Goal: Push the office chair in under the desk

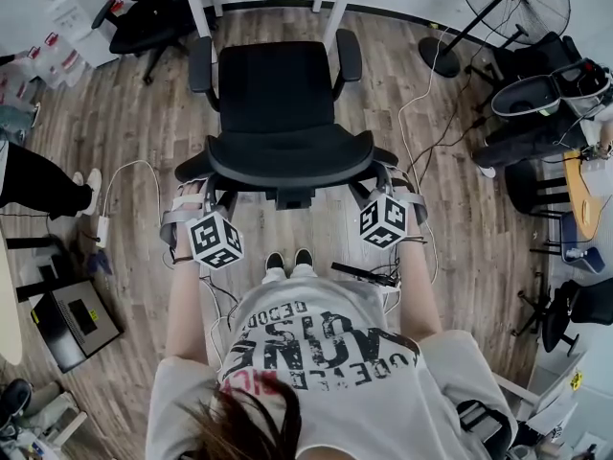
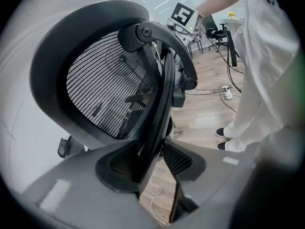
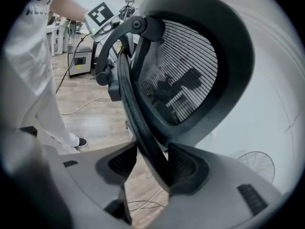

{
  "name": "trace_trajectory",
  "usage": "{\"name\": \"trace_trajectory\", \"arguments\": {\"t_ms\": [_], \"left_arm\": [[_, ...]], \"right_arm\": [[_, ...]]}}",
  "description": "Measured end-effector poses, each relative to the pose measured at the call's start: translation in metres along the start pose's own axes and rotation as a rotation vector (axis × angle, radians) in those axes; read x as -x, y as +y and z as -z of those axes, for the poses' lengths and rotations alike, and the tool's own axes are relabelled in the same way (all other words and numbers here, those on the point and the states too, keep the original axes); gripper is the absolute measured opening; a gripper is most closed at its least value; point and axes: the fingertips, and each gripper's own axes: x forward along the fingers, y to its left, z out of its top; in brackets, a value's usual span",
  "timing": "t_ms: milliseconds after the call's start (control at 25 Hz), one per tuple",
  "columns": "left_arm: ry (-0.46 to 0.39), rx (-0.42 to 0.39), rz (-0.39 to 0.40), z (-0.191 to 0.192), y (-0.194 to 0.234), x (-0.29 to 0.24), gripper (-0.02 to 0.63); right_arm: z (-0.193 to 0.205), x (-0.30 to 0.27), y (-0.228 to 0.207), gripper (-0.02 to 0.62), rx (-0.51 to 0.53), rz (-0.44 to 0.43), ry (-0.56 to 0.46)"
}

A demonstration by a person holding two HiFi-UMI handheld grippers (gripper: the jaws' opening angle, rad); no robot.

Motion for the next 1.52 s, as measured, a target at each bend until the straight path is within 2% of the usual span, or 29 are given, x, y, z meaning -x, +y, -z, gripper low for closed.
{"name": "trace_trajectory", "arguments": {"t_ms": [760,1040,1240,1520], "left_arm": [[0.000,-0.022,-0.012,0.011,0.039,-0.027,0.178],[-0.001,-0.032,-0.004,0.020,0.076,-0.047,0.178],[0.003,-0.036,-0.010,0.019,0.071,-0.049,0.178],[0.003,-0.047,-0.030,0.024,0.087,-0.060,0.178]], "right_arm": [[-0.015,-0.030,-0.030,0.193,0.002,0.016,0.012],[-0.031,-0.055,-0.059,0.193,-0.002,0.017,0.016],[-0.028,-0.054,-0.055,0.193,0.002,0.030,0.006],[-0.034,-0.068,-0.069,0.195,0.002,0.040,-0.001]]}}
